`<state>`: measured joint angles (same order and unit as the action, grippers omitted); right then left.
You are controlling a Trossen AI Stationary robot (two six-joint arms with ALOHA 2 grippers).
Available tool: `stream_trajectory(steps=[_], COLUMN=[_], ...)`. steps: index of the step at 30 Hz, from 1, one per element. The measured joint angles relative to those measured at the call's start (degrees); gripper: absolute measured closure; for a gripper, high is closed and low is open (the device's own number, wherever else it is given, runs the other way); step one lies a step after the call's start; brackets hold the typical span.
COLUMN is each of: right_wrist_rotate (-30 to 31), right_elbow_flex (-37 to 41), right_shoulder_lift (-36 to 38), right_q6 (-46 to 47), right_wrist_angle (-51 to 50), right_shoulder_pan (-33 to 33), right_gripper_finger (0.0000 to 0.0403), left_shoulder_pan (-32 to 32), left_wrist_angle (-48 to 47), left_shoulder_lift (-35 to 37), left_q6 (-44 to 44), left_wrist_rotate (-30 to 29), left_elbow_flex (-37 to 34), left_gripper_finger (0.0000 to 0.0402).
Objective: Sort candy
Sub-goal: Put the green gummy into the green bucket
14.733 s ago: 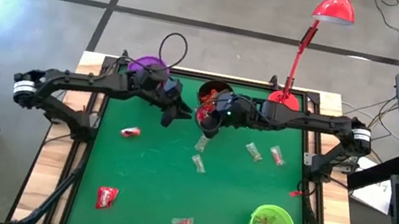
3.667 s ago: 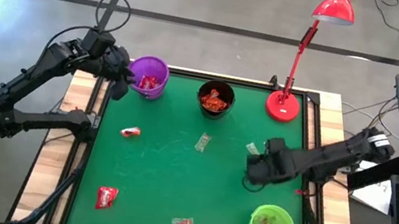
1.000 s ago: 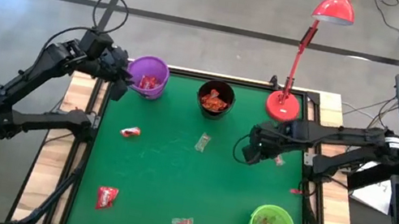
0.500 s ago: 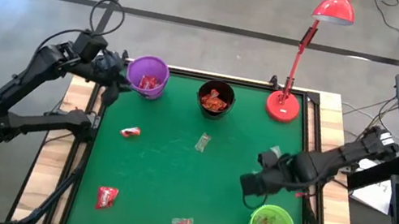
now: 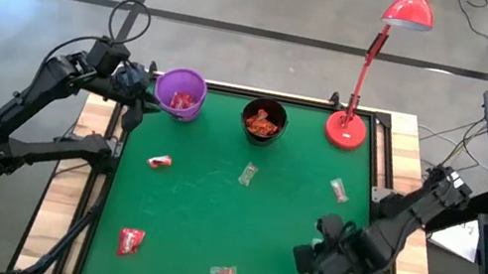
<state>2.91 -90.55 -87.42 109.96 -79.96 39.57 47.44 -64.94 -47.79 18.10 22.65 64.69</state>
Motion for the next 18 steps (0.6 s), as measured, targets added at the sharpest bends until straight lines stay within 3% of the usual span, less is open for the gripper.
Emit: stream_trajectory(steps=[8,18], right_wrist_rotate=[-10.59,-10.88], right_elbow_flex=[-0.03,0.03], right_shoulder_lift=[-5.65,-9.46], right_q6=[8.8,9.68], right_wrist_angle=[-0.83,-0.85], right_shoulder_pan=[5.73,6.43], right_gripper_finger=[0.039,0.0384], left_shoulder_pan=[0.0,0.0], left_wrist_angle=[0.01,0.07], left_shoulder_lift=[0.04,0.26], left_q6=[0.38,1.36], left_wrist_rotate=[0.99,1.55], left_elbow_flex=[0.0,0.0], left_gripper_finger=[0.0296,0.0296])
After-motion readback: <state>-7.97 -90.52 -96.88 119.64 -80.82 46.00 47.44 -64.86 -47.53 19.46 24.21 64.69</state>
